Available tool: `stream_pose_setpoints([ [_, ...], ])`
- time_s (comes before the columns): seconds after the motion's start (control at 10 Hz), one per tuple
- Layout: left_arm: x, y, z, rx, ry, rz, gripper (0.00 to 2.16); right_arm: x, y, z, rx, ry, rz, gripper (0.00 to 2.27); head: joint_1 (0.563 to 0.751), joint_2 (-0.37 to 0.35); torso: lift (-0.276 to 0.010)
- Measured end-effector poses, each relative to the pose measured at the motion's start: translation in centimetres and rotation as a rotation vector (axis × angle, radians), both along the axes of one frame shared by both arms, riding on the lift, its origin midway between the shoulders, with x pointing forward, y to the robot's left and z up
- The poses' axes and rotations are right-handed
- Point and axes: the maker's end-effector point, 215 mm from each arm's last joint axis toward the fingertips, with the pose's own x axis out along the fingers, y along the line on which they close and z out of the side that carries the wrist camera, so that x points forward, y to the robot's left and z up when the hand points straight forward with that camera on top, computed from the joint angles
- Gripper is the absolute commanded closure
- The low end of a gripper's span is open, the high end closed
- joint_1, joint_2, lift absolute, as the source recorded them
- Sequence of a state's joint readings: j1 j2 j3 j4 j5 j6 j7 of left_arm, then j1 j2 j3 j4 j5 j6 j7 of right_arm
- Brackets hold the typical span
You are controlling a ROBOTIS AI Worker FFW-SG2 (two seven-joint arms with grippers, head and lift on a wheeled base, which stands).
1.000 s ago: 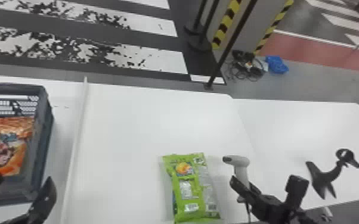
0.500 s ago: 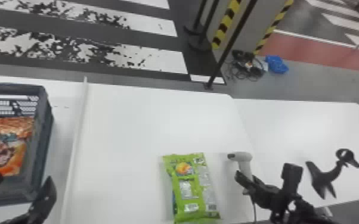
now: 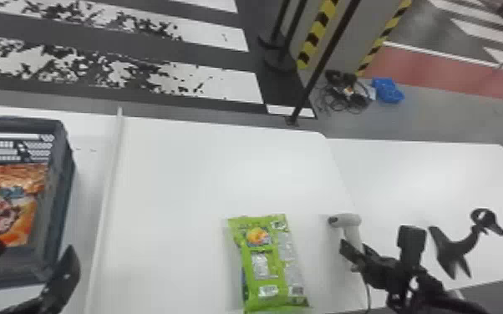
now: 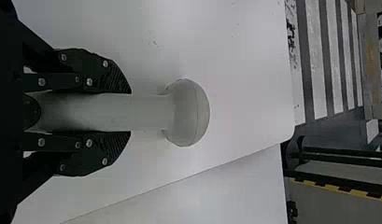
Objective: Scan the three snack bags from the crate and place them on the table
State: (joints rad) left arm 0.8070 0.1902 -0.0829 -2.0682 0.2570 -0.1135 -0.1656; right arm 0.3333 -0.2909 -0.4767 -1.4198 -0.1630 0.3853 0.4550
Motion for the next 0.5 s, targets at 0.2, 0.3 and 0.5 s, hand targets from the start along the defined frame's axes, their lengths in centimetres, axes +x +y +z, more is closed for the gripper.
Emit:
stream_pose_setpoints([
  [0.2, 0.0, -0.1, 0.0, 0.000, 0.001, -0.002, 0.07, 0.4, 0.4, -0.1, -0.021, -0.001, 0.010, 0.08, 0.695, -0.350, -0.037],
  [0.3, 0.0, -0.2, 0.0, 0.000, 0.001, -0.003, 0.07, 0.5, 0.7, -0.2, -0.023, -0.001, 0.016, 0.07, 0.695, -0.350, -0.037],
  [0.5, 0.1, -0.2, -0.1, 0.000, 0.003, -0.003, 0.07, 0.6, 1.4, 0.6, -0.015, -0.016, 0.020, 0.07, 0.695, -0.350, -0.037],
])
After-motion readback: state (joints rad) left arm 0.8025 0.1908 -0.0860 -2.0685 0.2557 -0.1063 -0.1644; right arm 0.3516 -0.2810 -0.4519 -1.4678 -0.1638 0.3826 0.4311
